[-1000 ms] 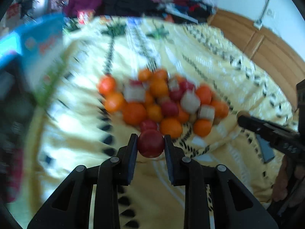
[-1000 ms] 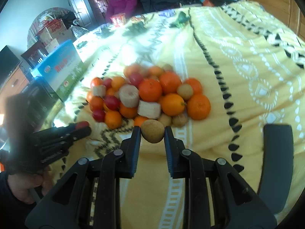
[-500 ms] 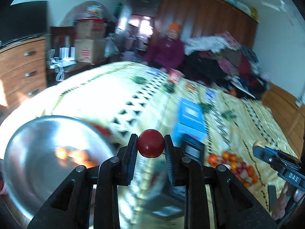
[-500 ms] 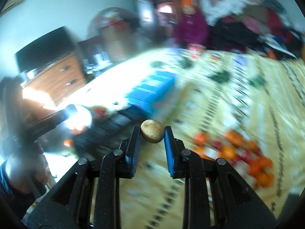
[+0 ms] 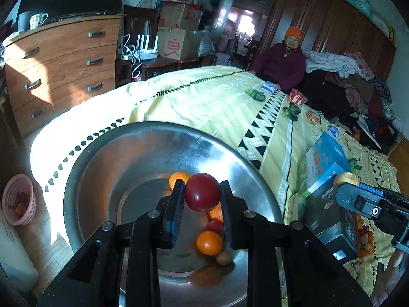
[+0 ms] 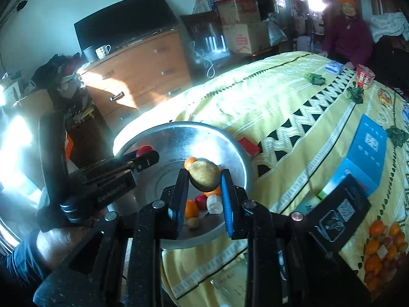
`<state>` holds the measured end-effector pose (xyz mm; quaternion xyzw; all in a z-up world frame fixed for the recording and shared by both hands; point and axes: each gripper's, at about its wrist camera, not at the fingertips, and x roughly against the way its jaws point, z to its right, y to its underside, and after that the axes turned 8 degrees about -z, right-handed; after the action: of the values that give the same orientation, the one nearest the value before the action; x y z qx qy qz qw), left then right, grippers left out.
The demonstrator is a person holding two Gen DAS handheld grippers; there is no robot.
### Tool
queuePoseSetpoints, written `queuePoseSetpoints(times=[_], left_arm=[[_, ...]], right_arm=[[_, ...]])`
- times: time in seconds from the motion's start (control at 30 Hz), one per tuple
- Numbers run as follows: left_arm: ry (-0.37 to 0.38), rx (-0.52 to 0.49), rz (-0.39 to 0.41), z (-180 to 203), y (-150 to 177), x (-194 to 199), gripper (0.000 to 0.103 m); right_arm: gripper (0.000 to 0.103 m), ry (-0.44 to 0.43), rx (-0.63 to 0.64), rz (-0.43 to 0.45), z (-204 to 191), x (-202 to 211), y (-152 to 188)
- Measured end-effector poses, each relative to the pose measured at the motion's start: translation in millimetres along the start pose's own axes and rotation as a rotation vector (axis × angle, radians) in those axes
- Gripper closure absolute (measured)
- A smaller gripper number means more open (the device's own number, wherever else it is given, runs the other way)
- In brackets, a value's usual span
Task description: Organize fruits
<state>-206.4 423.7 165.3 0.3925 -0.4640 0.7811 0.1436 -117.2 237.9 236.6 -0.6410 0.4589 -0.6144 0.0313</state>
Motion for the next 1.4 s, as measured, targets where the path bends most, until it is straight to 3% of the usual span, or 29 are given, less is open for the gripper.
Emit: queuePoseSetpoints(times=[0.17, 0.53, 0.57, 0.67, 0.7, 0.73, 0.8, 1.0, 1.1, 1.2, 1.27, 1.4], left_arm=[[-0.009, 0.018, -0.071, -11, 9, -21, 0.076], [-0.011, 0.036, -0.091, -19, 9, -27, 0.076], [-0.012, 0.039, -0.095, -21, 9, -28, 0.073], [-0.015, 0.044, -0.091, -22, 9, -28, 0.054], [-0.017, 0.045, -0.087, -22, 9, -27, 0.051], [-0.021, 0.044, -0.085, -22, 9, -26, 0.049], [-0.028, 0.041, -0.085, -22, 9, -26, 0.045], [-0.028, 0.039, -0.056, -16, 9, -14, 0.043], [-0.016, 0.023, -0.022, -8, 9, 1, 0.043], [0.012, 0.007, 0.018, 7, 13, 21, 0.041], [0.036, -0.015, 0.054, 22, 20, 37, 0.034], [0.102, -0.1, 0.114, 69, 39, 63, 0.032]], right_arm=[[0.078, -0.029, -0.029, -0.092, -1, -30, 0], [0.077, -0.027, -0.061, -0.151, -4, -54, -3], [0.077, -0.033, -0.065, -0.154, -4, -55, -3], [0.076, -0.03, -0.076, -0.161, -3, -57, -2], [0.07, -0.033, -0.081, -0.16, -2, -57, -2], [0.057, -0.035, -0.09, -0.155, -1, -55, -2], [0.039, -0.039, -0.104, -0.132, 1, -50, -2], [0.036, -0.005, -0.067, -0.019, -8, -7, 5], [0.037, 0.009, -0.033, 0.064, -12, 32, 35], [0.036, 0.076, -0.049, 0.087, -3, 60, 84], [0.036, 0.129, -0.09, 0.056, 12, 72, 125], [0.036, 0.216, -0.22, -0.034, 53, 83, 199]])
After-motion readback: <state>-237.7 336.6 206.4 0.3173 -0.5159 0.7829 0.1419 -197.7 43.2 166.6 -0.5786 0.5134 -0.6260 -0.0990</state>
